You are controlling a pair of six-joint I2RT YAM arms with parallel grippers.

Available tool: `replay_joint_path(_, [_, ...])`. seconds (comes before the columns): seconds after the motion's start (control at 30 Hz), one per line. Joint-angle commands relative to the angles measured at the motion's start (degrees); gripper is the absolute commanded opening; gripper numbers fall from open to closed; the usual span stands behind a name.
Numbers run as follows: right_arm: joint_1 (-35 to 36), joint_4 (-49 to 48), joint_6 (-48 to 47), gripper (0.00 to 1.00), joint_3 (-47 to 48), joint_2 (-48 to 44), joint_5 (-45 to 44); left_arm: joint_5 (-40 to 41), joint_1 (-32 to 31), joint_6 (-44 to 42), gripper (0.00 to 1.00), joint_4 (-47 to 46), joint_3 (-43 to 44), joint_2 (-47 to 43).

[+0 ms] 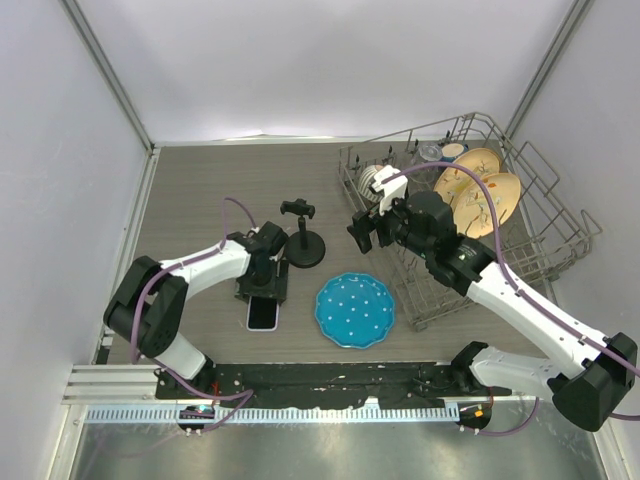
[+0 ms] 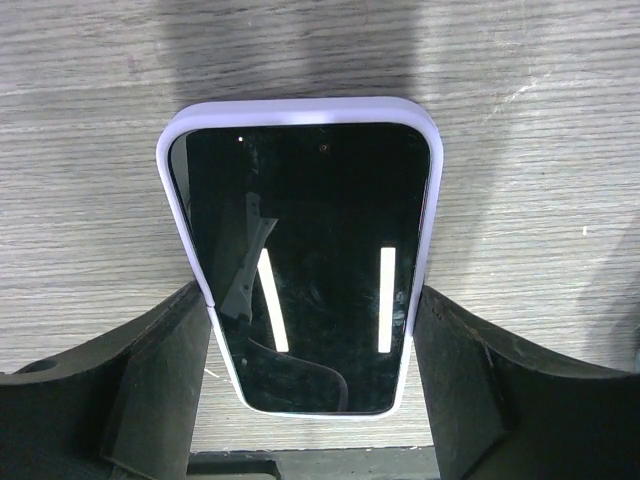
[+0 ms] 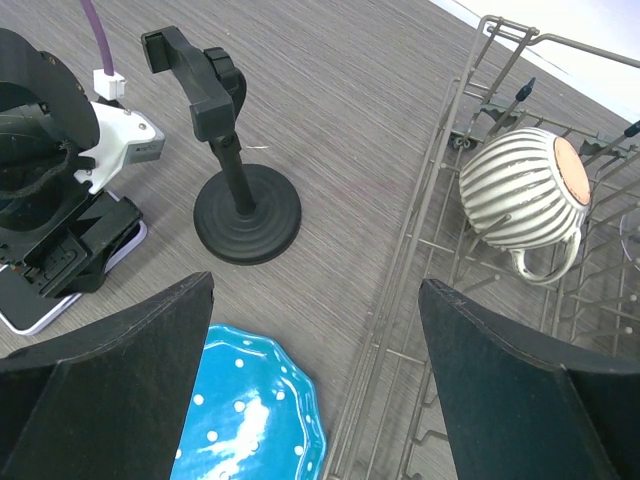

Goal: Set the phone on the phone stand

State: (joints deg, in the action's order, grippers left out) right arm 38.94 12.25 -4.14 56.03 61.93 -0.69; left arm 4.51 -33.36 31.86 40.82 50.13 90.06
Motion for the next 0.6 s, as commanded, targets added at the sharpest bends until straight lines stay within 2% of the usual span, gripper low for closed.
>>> replay_joint_path(0.0, [0.2,-2.9,0.1,0.89,-0.3,-0.2,-1.5,-4.2,-0.3,-1.4,0.35,-2.1,0.1,0.9])
replay_joint_path(0.03, [0.3,-2.9,0.1,0.89,-0.3,-0.1,-1.5,-4.3,-0.3,-2.1,0.28,-2.4,0.0,-0.2])
replay_joint_path(0.07, [0.3,-2.7,0.3,0.89,-0.1,0.0,-1.5,-6.9,-0.3,-2.6,0.15,-2.6,-0.2,-0.8])
replay_joint_path(0.2, [0.2,-2.8,0.5,0.89,0.0,0.9,-0.6,-9.6,-0.2,-2.9,0.0,-2.7,-1.2,-5.1])
replay_joint_path(0.57, [0.2,-4.3,3.9,0.89,0.4,1.6,0.0,-14.0,-0.2,0.9,0.0,-7.4,-3.3,-23.1])
